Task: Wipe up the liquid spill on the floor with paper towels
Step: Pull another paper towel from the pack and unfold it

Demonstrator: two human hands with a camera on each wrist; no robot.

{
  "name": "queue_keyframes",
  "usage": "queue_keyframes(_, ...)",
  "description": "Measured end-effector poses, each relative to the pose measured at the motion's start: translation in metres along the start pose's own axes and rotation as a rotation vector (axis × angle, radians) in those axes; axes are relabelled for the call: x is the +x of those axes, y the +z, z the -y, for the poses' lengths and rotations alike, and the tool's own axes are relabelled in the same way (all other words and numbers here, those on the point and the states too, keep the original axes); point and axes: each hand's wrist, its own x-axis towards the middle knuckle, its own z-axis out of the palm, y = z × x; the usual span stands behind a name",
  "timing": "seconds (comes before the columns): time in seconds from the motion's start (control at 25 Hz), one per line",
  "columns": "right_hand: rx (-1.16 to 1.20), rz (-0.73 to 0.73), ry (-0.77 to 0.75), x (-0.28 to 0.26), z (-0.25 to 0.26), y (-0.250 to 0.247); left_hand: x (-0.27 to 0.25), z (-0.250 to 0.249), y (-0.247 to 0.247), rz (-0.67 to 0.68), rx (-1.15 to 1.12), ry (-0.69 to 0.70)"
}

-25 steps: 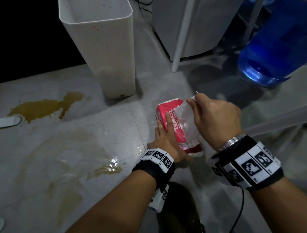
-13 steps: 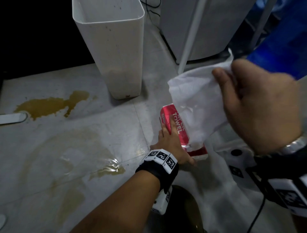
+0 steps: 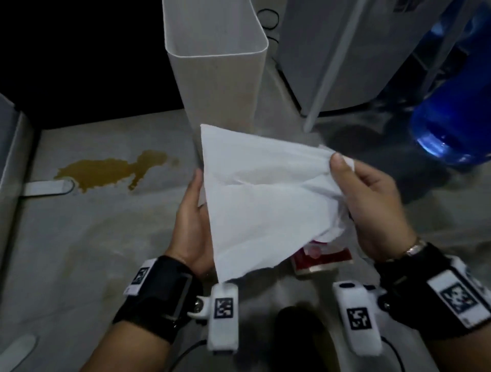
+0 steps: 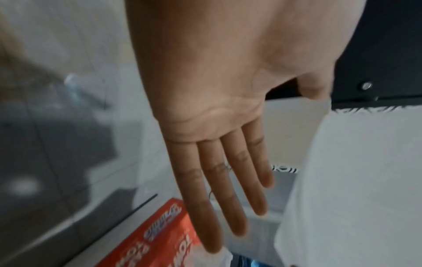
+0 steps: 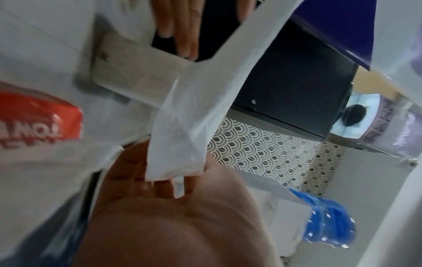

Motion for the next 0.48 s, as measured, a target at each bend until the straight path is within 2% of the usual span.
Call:
queue_keyframes(0.12,-0.037,-0.052,0.054,-0.002,-0.027,0.025,-0.018,-0.020,-0.035,0.000,-0.003,-0.006)
queue_keyframes(0.2,-0.064,-0.041,0.079,-0.002,-0.038,0.042,-0.018,-0.027,-0.058,-0.104,0.162,0.029)
queue_keyframes(0.36,-0.028,0.134,0.189,-0.010,-0.035,0.063,-0.014,-0.048,-0.085,-0.325,0.362,0.115)
queue_keyframes(0.48,0.032,0.225,0.296,-0.017,-0.034,0.069,-0.013,-0.060,-0.100,-0.395,0.487,0.103)
